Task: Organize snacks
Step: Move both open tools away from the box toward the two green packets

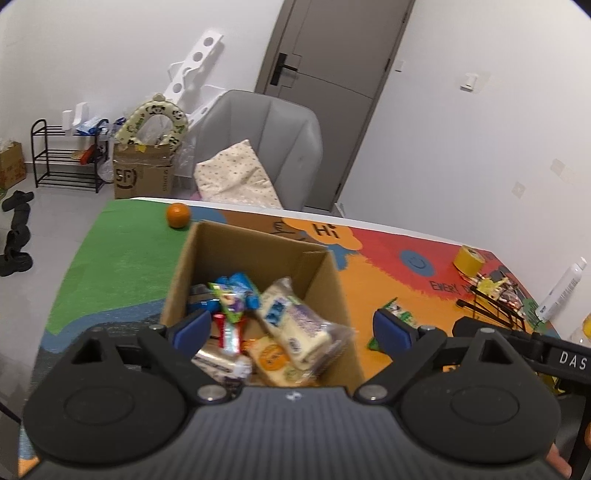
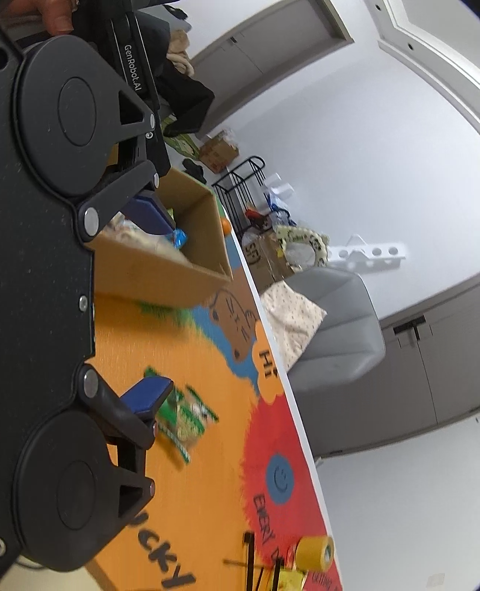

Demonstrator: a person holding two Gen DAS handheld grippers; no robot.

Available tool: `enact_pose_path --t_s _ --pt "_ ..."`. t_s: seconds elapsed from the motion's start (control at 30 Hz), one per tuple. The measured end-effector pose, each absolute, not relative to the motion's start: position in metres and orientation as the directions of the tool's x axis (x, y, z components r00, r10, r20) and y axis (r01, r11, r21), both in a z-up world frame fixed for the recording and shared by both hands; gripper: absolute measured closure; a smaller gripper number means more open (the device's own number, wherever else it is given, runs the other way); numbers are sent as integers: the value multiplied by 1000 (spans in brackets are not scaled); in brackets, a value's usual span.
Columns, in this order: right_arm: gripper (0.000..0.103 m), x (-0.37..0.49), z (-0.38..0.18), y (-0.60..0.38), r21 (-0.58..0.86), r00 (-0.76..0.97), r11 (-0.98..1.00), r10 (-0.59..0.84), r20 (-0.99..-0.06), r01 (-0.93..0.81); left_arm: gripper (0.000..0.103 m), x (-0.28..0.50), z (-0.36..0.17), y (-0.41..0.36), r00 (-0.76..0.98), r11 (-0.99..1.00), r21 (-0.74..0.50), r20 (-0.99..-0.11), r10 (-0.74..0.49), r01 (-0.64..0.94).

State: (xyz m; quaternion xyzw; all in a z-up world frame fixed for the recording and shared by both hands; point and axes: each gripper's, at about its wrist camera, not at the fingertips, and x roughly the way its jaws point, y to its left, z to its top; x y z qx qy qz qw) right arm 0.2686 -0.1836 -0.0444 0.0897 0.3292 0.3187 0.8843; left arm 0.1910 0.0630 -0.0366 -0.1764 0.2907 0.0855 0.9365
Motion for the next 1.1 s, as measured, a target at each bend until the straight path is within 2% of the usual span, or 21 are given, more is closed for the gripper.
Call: enact_pose_path --t_s 0.6,1.1 --pt "14 285 -50 -247 373 634 828 560 -532 -418 9 222 -40 8 823 934 -305 -567 -21 -186" --pt "14 302 -62 -276 402 644 833 551 -532 -381 9 251 -51 -37 813 956 -273 -578 -74 -107"
